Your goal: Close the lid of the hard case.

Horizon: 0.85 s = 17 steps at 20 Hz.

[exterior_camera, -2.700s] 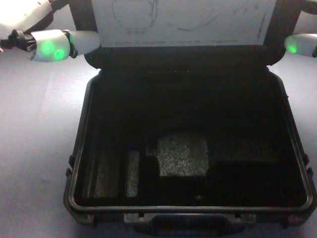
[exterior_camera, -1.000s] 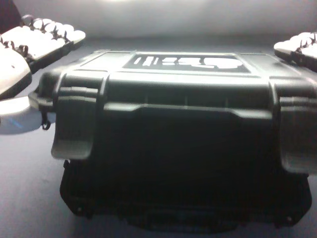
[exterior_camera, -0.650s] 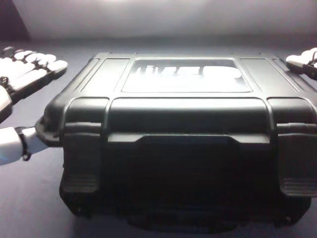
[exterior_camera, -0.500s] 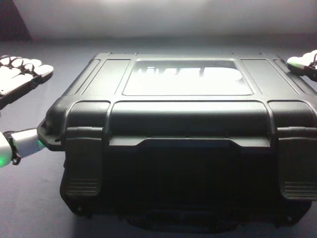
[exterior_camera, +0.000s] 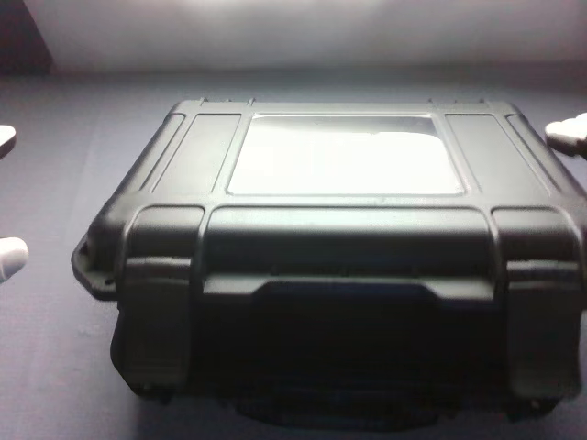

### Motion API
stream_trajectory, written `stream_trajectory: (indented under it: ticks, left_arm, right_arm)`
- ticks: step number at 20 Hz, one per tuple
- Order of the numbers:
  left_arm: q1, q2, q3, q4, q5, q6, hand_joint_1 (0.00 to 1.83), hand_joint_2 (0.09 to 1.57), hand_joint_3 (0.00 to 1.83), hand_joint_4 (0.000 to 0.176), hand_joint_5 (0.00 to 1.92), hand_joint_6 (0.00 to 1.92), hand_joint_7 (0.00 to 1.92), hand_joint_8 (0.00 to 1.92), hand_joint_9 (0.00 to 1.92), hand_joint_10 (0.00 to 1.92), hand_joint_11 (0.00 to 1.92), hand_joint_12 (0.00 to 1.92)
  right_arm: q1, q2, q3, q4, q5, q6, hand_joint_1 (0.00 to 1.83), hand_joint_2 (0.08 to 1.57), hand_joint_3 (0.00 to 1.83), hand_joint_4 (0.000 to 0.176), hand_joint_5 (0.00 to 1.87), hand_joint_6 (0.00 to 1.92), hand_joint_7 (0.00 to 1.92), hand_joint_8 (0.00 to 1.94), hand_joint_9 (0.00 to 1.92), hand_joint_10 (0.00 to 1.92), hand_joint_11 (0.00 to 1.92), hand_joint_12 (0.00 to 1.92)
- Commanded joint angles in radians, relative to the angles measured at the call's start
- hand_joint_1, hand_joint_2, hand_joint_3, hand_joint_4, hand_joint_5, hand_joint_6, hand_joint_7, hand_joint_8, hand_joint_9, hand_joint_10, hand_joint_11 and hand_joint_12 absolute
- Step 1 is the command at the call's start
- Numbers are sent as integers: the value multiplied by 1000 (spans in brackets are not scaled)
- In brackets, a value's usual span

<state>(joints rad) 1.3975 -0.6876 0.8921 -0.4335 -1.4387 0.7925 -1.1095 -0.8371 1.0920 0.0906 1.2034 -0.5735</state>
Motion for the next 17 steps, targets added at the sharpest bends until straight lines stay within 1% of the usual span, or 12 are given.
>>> stream_trajectory:
  ticks: [1, 2, 3, 4, 6, 7, 11, 12, 13, 14, 16, 17]
  left_arm:
    - [0, 10, 0, -35, -145, -4, 1, 1314, 0, 0, 75, 0, 68, 1, 73, 2, 61, 111]
    - [5, 9, -1, -42, -153, -7, 38, 1320, 0, 0, 85, 0, 75, 0, 75, 0, 11, 203]
    - [5, 8, -1, -46, -158, -8, 37, 1323, 0, 0, 91, 0, 88, 1, 88, 2, 1, 260]
    - [5, 8, 0, -49, -165, -8, 14, 1329, 1, 0, 95, 1, 100, 2, 100, 3, 0, 304]
    - [5, 7, 1, -50, -172, -8, 16, 1311, 0, 0, 87, 2, 91, 2, 91, 1, 0, 258]
    - [4, 6, 1, -50, -174, -9, 7, 1300, 0, 0, 82, 0, 85, 0, 80, 3, 0, 167]
    - [-12, -21, 21, -50, -191, -26, 24, 1276, 0, 0, 67, 1, 51, 0, 51, 0, 0, 151]
    - [-25, -27, 27, -47, -194, -27, 16, 1276, 0, 0, 75, 3, 63, 5, 50, 1, 0, 147]
    - [-44, -33, 33, -40, -194, -27, 39, 1260, 0, 0, 108, 1, 108, 1, 92, 1, 0, 252]
    - [-71, -43, 42, -28, -192, -27, 39, 1251, 0, 0, 113, 0, 117, 0, 98, 0, 0, 256]
    - [-145, -67, 66, 16, -173, -27, 60, 1249, 0, 0, 75, 1, 49, 4, 14, 0, 0, 34]
    - [-211, -87, 86, 56, -148, -27, 36, 1265, 6, 0, 55, 0, 22, 1, 2, 0, 0, 6]
  right_arm:
    - [0, 17, -1, 60, 163, 11, 190, 1296, 0, 0, 159, 2, 187, 3, 164, 1, 148, 34]
    - [-19, 20, -4, 84, 179, 10, 181, 1283, 0, 0, 169, 5, 183, 1, 171, 4, 159, 38]
    - [-36, 24, -7, 102, 195, 10, 110, 1265, 0, 0, 180, 7, 195, 4, 196, 11, 193, 54]
    - [-54, 32, -8, 120, 213, 8, 112, 1269, 0, 0, 180, 5, 191, 1, 199, 8, 202, 58]
    - [-60, 39, -10, 138, 226, -5, 159, 1305, 9, 0, 158, 0, 152, 0, 136, 0, 128, 28]
    - [-61, 40, -13, 150, 235, -13, 205, 1326, 11, 0, 148, 0, 146, 0, 115, 1, 100, 16]
    - [-67, 44, -13, 179, 280, -18, 190, 1315, 1, 0, 143, 0, 151, 2, 123, 6, 118, 24]
    - [-67, 44, -10, 177, 292, -19, 229, 1321, 1, 0, 142, 0, 144, 1, 113, 1, 107, 19]
    - [-67, 40, -9, 174, 309, -24, 230, 1333, 6, 0, 141, 0, 154, 5, 130, 7, 128, 28]
    - [-67, 36, -9, 173, 329, -30, 280, 1318, 0, 0, 159, 6, 168, 8, 137, 7, 130, 29]
    - [-65, 27, -9, 171, 361, -30, 302, 1316, 0, 0, 194, 11, 197, 9, 170, 11, 150, 38]
    - [-64, 27, -12, 171, 388, -28, 291, 1322, 1, 0, 195, 7, 196, 6, 183, 11, 182, 54]
